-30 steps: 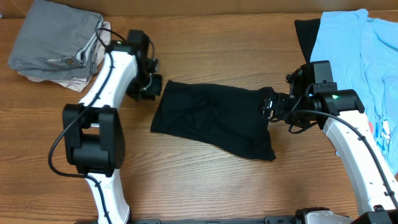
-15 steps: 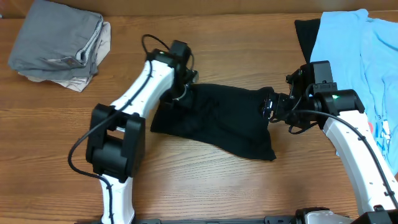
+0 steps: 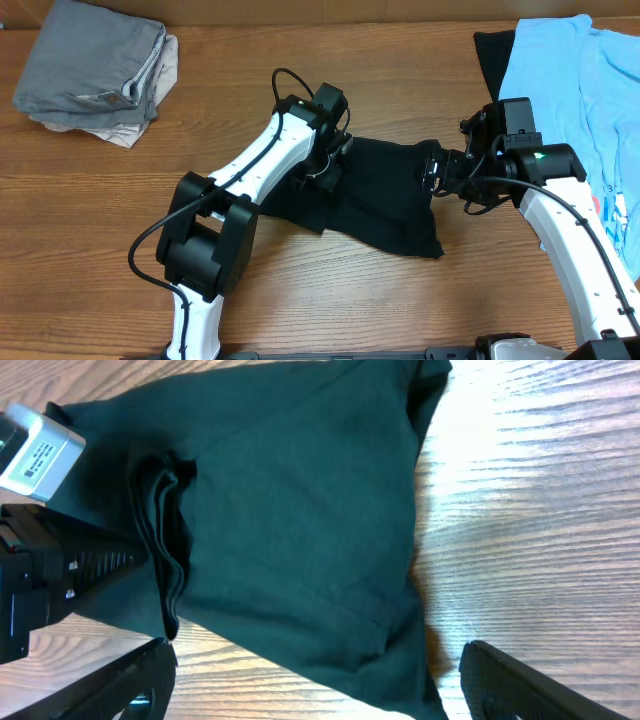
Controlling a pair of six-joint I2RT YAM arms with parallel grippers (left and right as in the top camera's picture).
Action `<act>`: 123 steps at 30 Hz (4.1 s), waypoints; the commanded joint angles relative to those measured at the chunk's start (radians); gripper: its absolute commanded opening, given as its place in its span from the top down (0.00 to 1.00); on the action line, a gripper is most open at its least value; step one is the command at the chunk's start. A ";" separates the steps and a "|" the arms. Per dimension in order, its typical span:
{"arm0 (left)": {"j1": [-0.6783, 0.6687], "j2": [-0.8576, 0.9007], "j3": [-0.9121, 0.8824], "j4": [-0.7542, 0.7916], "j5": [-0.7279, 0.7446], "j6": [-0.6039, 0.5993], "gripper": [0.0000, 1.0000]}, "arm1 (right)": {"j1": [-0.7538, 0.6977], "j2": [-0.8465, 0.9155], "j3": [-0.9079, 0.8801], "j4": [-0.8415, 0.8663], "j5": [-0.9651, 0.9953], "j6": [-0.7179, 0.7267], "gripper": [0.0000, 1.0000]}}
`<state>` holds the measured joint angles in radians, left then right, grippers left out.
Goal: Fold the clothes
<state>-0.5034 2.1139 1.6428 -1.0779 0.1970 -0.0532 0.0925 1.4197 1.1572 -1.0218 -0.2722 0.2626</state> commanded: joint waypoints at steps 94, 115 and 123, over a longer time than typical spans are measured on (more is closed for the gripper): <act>0.454 0.009 0.720 -0.322 -0.084 -0.018 0.96 | 0.494 0.334 0.396 0.266 -0.120 0.128 0.34; 0.279 0.009 0.046 -0.182 0.251 0.251 0.06 | -0.072 0.220 0.413 -0.114 -0.016 0.004 0.12; 0.254 0.008 0.015 -0.068 0.299 0.250 0.00 | -0.071 0.220 0.413 -0.136 -0.015 -0.006 0.12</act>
<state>-0.2569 2.1304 1.6608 -1.1576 0.4541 0.1764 0.0204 1.6466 1.5604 -1.1538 -0.2958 0.2729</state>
